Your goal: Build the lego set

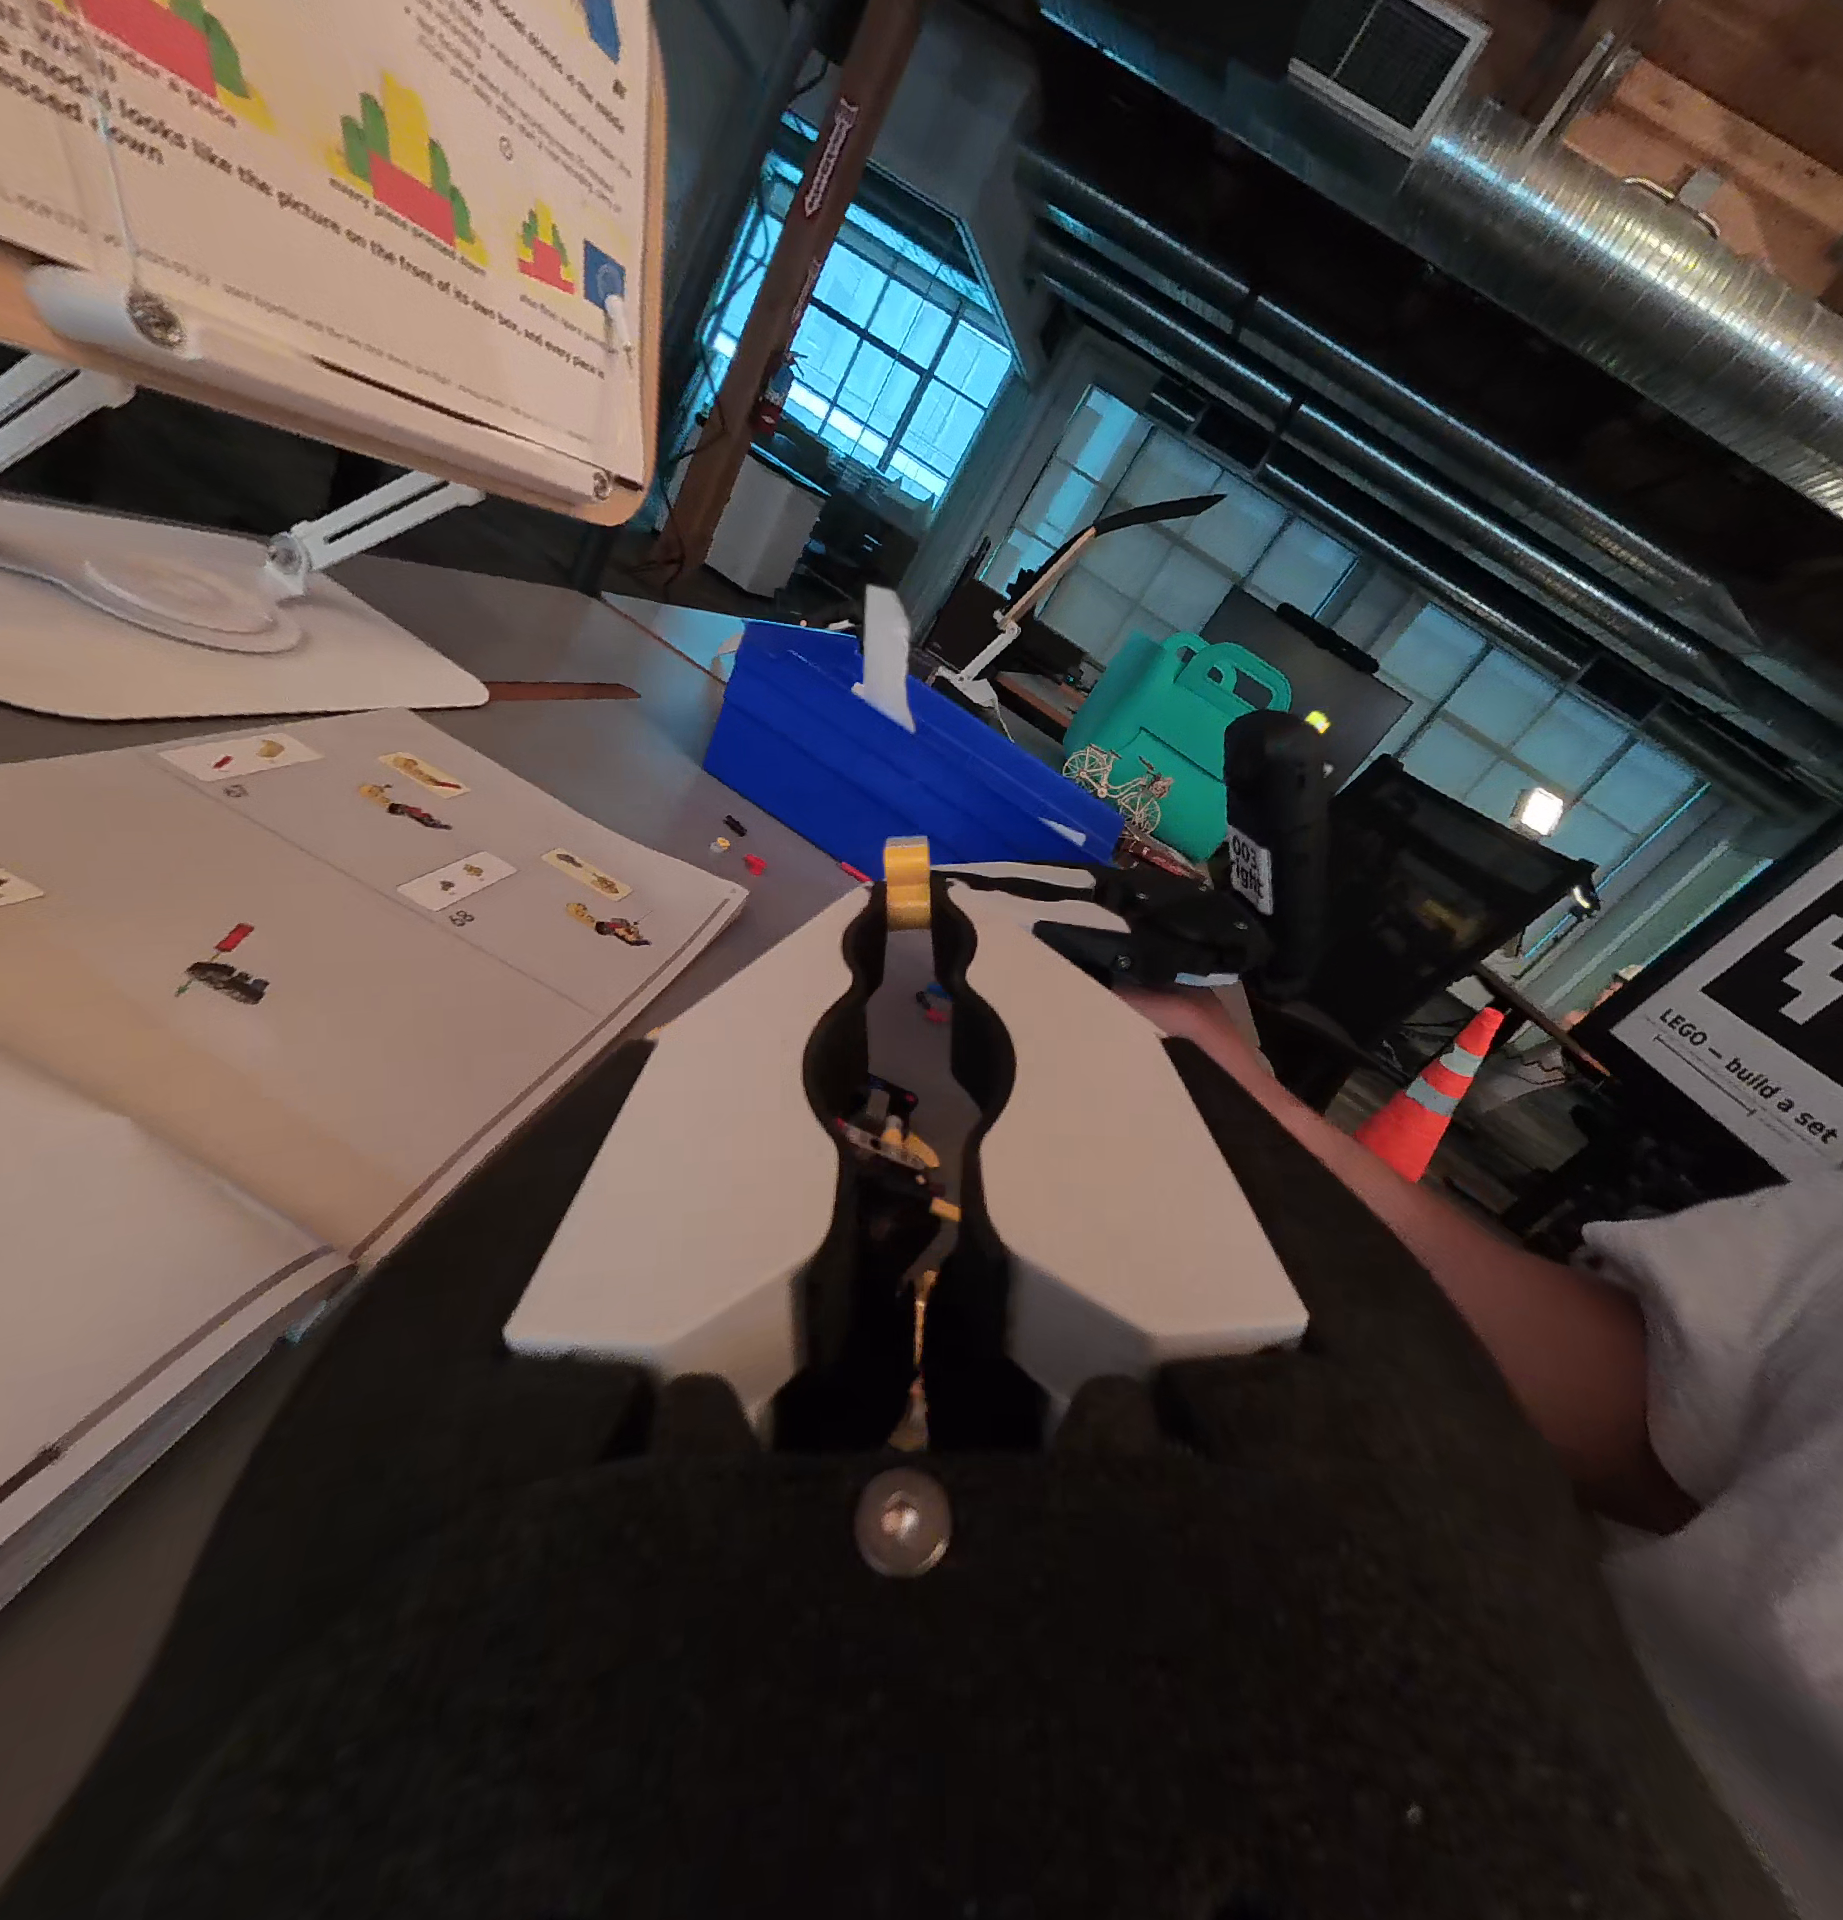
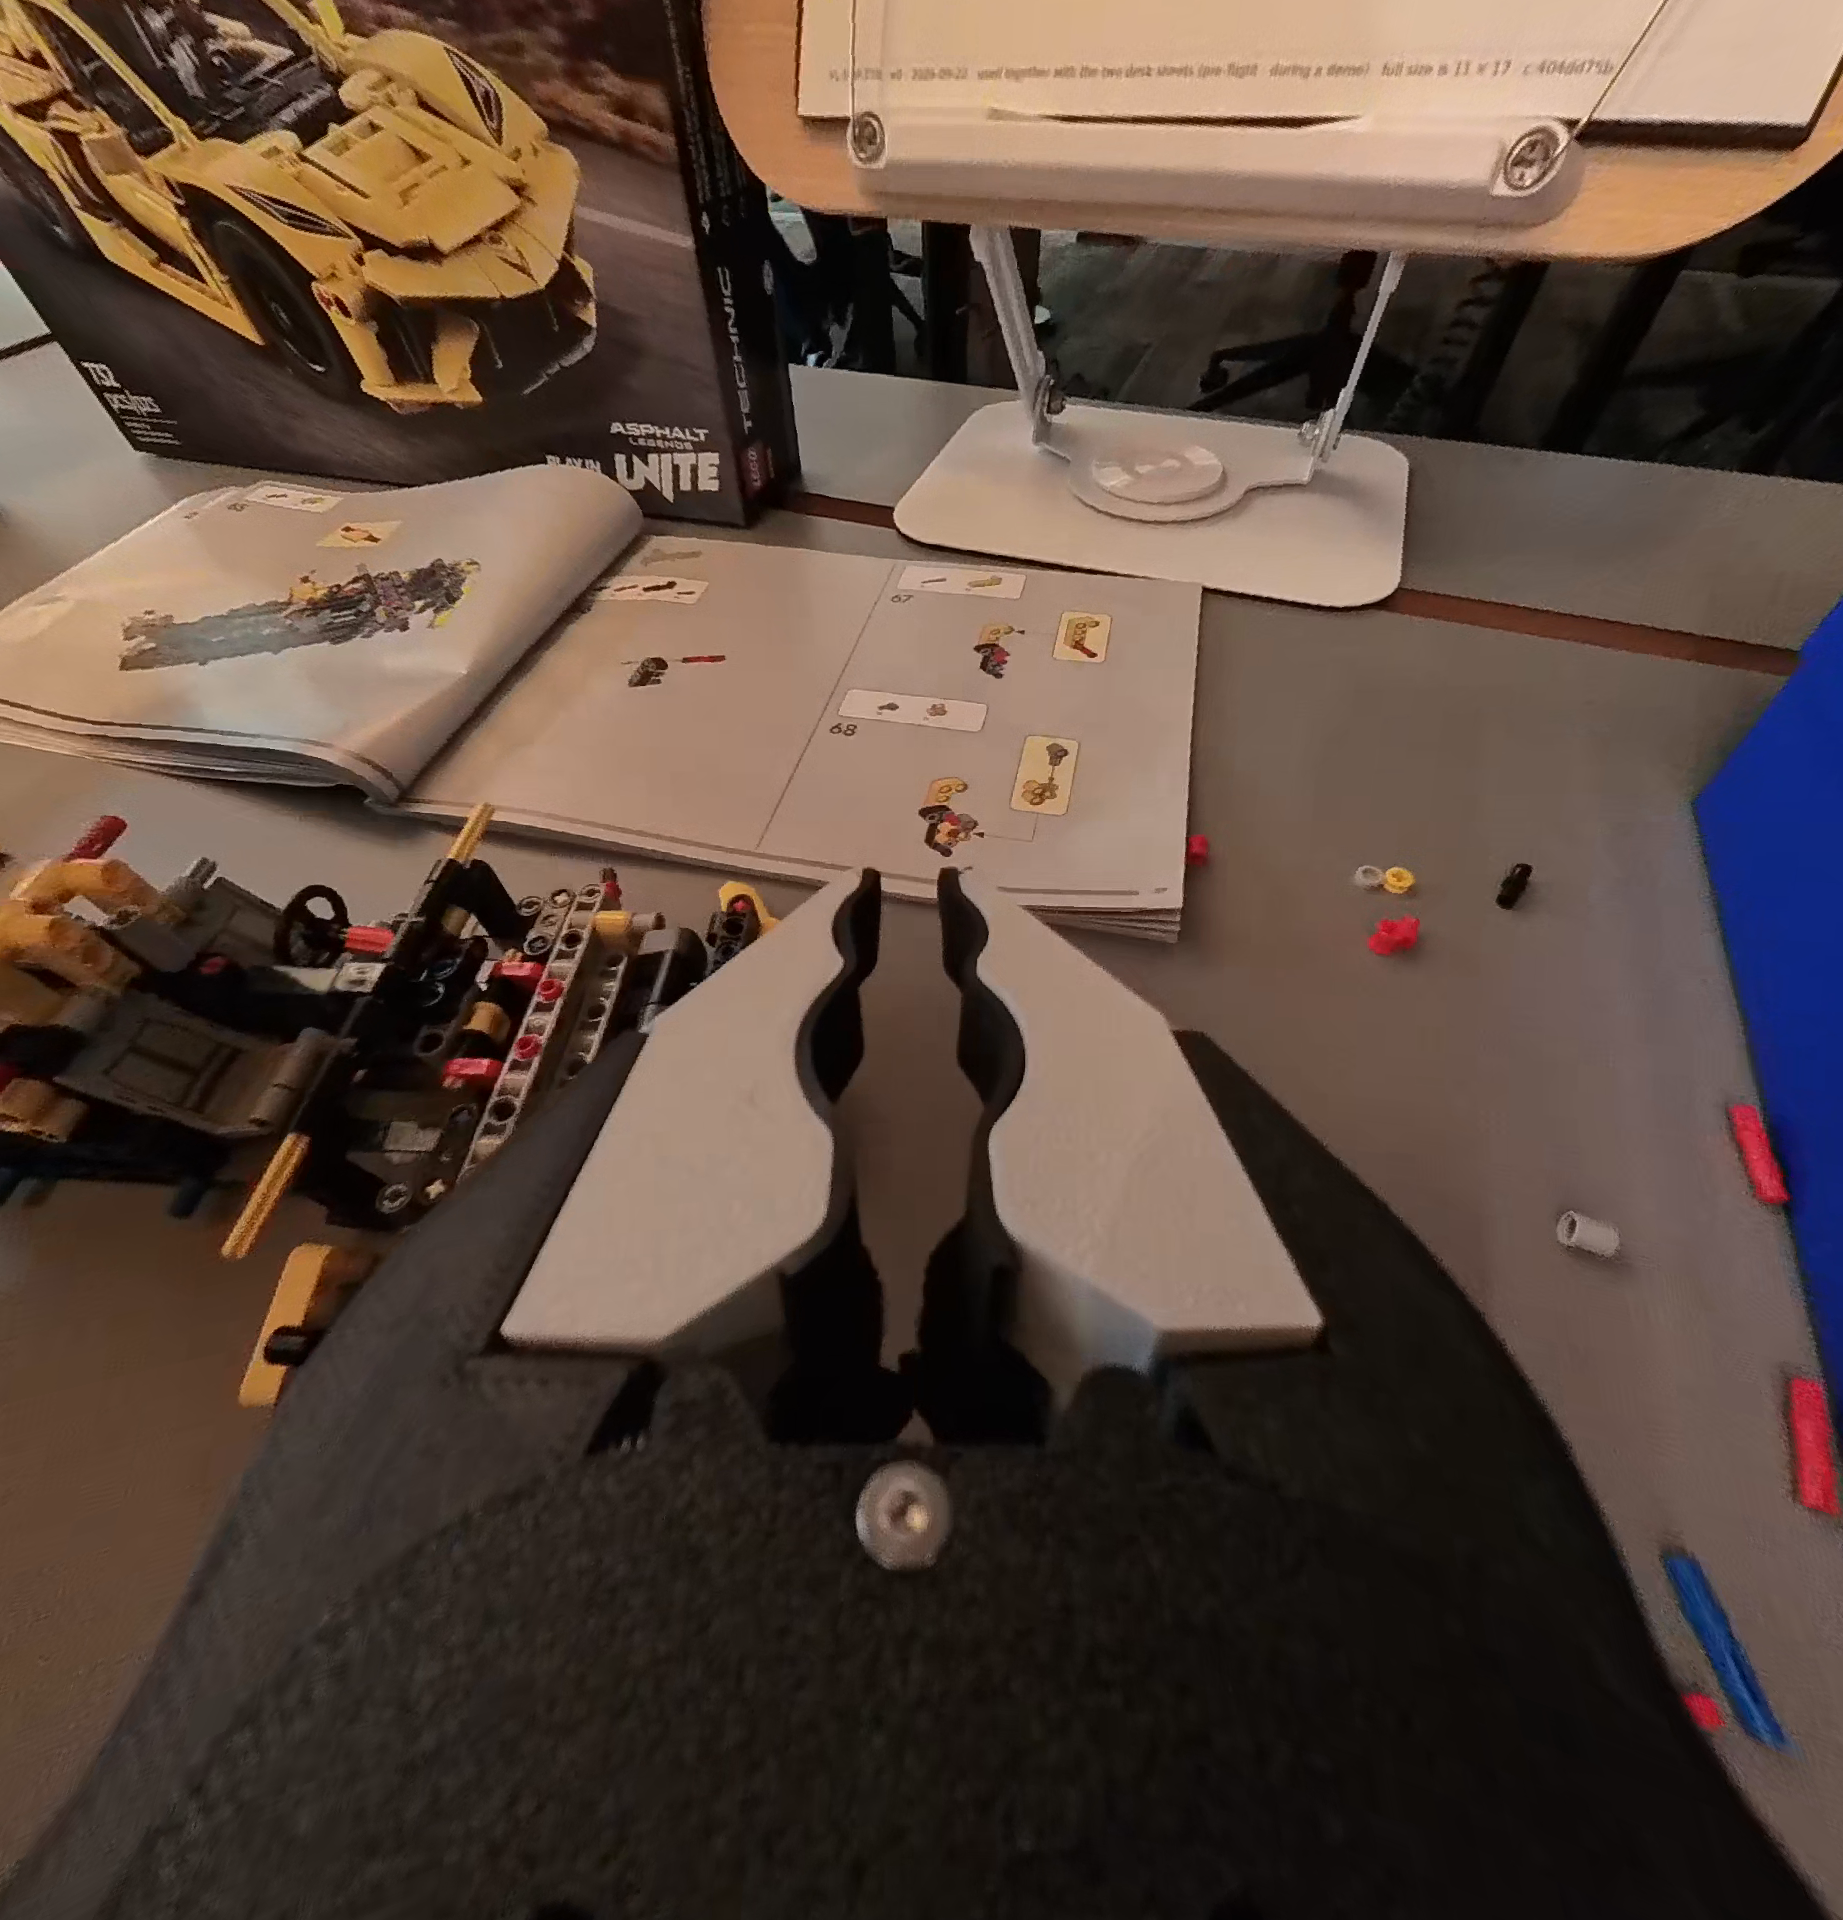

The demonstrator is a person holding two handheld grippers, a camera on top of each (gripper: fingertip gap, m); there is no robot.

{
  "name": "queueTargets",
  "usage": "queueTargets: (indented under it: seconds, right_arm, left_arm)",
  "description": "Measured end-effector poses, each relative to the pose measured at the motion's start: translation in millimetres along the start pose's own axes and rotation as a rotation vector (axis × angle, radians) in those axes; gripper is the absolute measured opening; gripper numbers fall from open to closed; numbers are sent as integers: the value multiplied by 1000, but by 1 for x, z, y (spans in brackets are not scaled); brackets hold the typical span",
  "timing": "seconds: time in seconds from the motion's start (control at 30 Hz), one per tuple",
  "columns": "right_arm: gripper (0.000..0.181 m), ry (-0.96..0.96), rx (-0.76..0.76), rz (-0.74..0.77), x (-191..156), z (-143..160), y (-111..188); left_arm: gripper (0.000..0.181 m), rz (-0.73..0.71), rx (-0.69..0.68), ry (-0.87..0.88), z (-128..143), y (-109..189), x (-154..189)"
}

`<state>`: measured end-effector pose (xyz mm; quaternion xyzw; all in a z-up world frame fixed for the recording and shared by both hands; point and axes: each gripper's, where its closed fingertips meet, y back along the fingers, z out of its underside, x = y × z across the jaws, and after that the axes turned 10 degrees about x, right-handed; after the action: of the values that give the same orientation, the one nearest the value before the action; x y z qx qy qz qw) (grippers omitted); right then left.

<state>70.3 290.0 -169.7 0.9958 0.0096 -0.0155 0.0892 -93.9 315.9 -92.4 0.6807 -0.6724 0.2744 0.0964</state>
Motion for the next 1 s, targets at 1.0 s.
queueTargets:
  seconds: [1.0]
  right_arm:
    - [37, -589, 55, -784, -135, -28, 73]
  left_arm:
    - [8, -152, -221, -709, 87, -24, 64]
